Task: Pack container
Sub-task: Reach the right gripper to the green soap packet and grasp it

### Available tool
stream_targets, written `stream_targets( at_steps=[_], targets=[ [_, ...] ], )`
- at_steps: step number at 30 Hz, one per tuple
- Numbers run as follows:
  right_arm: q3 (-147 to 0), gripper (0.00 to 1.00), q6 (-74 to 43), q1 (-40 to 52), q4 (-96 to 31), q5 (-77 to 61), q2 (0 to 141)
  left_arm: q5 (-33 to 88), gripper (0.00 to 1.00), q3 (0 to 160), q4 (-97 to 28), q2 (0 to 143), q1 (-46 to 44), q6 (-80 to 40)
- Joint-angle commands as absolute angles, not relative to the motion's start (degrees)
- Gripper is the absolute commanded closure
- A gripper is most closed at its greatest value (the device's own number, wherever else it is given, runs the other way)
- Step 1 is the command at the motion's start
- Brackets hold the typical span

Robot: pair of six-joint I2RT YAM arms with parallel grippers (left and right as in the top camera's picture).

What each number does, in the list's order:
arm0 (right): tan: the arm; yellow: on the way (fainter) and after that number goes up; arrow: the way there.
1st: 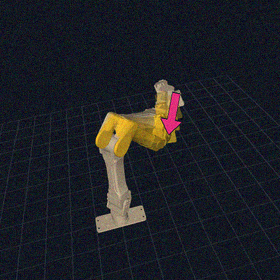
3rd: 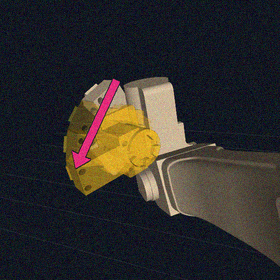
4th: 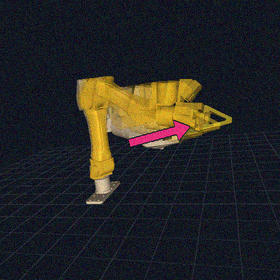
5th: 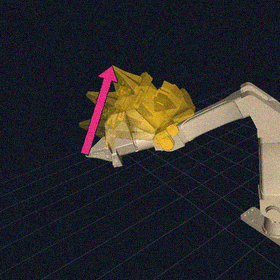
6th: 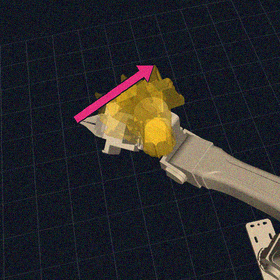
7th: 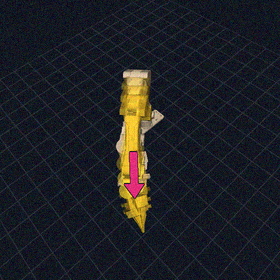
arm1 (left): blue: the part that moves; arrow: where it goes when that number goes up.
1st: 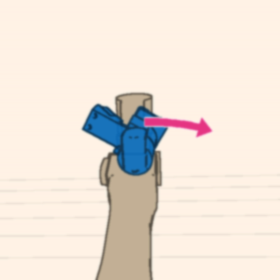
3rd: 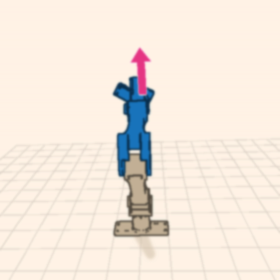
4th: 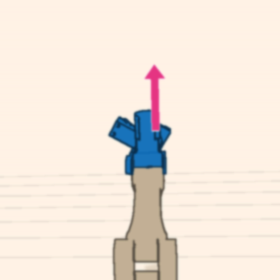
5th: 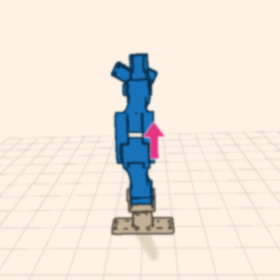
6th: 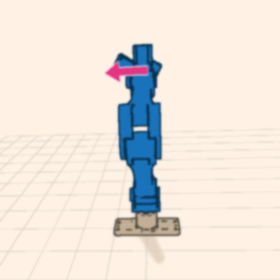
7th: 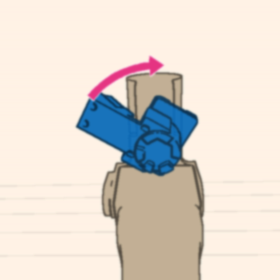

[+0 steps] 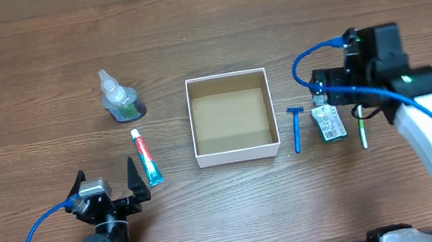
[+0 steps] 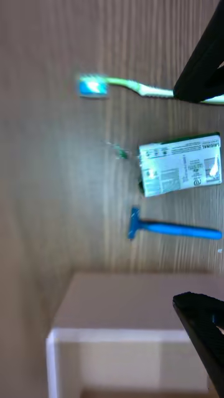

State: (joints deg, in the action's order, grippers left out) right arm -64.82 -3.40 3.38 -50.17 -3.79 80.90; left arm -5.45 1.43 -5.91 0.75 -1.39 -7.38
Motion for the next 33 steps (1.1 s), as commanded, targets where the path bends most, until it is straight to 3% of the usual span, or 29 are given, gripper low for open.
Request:
stream_targets(
  at_steps=[1, 7, 30, 31, 33],
  targets=[
    [-65.95, 0.0, -2.79, 3.25, -50.11, 0.03, 88.49, -5.98, 0.0, 1.13, -5.52, 0.25, -1.15, -7.9],
    [-64.53, 0.04, -2.55, 3.25, -49.17, 2.11, 95.94, -5.98, 0.0, 1.13, -5.52, 0.25, -1.15, -7.9],
    [-50.52, 0.09, -0.14, 3.25, -37.1, 1.43, 96.25, -5.98, 0.0, 1.13, -5.54, 0.25, -1.15, -7.9],
    [-50.52, 0.13, -0.14, 3.25, -37.08, 1.41, 96.25, -5.98, 0.0, 1.13, -5.52, 0.25, -1.15, -7.9],
    [-50.52, 0.34, -0.16, 3.25, -37.1, 1.41, 96.25, -5.98, 0.0, 1.13, -5.54, 0.25, -1.15, -7.9]
  ],
)
